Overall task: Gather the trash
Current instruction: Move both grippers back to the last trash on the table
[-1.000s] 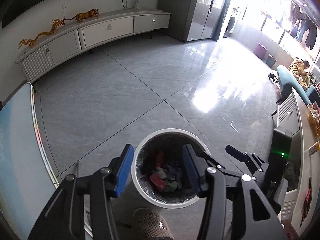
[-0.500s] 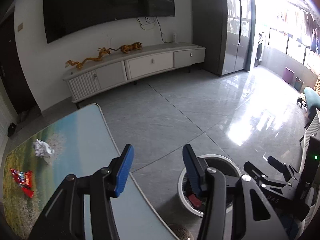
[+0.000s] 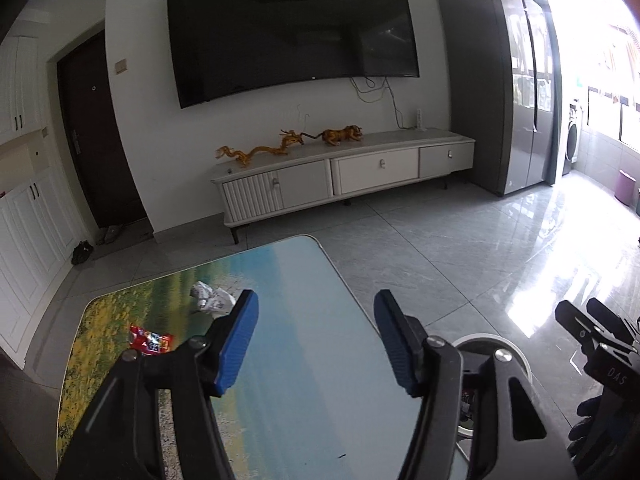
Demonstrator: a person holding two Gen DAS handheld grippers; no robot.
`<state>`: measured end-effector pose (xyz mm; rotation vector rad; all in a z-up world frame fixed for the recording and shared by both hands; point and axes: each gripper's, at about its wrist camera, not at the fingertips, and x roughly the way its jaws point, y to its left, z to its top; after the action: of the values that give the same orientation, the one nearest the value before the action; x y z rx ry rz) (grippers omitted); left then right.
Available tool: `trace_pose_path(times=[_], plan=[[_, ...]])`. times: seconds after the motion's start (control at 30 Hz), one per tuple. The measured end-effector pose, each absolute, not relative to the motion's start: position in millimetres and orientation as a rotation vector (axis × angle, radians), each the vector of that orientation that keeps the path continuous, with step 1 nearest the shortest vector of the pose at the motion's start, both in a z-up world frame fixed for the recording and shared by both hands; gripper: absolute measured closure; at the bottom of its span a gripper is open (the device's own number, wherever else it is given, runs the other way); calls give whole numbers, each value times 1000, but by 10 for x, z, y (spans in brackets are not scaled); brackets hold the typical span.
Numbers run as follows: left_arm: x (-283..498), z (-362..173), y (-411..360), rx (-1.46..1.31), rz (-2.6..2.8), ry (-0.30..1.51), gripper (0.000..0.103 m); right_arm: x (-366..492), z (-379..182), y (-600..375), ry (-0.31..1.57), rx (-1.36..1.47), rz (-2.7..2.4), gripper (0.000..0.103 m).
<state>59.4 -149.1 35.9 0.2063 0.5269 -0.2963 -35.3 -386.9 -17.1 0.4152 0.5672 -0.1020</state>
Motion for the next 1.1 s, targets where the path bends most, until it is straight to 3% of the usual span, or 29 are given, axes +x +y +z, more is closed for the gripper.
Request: trace_pose_path(times=[0.37, 0.5, 1.1], plan=[[415, 538, -846, 119, -193, 483, 43, -316, 78, -3419, 549, 344, -40, 0], [379, 569, -626, 92, -149, 470, 34, -298, 149, -3230, 549, 313, -12, 0], [628, 411, 161, -37, -32, 494, 34, 57, 253, -2519, 592, 164, 95, 0]])
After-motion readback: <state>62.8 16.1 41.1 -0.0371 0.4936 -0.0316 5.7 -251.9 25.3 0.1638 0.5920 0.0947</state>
